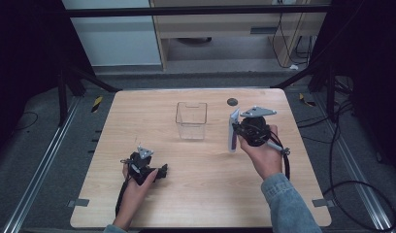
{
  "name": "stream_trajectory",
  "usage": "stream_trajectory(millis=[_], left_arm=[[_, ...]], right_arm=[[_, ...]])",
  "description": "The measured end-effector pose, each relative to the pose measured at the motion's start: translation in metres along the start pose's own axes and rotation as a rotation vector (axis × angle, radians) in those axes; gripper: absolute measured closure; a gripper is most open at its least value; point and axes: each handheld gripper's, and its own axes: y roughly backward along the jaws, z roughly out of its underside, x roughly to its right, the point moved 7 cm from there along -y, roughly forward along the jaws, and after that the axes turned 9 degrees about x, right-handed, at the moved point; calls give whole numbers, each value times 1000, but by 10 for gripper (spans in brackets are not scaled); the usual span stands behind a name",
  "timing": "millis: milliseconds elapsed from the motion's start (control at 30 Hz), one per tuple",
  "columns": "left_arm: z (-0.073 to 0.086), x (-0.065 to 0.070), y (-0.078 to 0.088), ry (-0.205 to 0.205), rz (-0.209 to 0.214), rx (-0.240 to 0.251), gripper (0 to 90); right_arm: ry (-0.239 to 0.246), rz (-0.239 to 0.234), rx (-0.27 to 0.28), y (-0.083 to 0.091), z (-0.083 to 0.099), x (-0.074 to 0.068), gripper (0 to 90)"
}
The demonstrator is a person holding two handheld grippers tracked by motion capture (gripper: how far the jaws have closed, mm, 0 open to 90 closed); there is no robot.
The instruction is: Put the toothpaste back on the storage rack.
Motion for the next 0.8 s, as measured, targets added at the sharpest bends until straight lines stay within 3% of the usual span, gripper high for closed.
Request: stream_trajectory(millis=[800], left_arm=[[0,0,0,0,0,0,0]], right_arm=[[5,-37,88,0,-21,-23,837]])
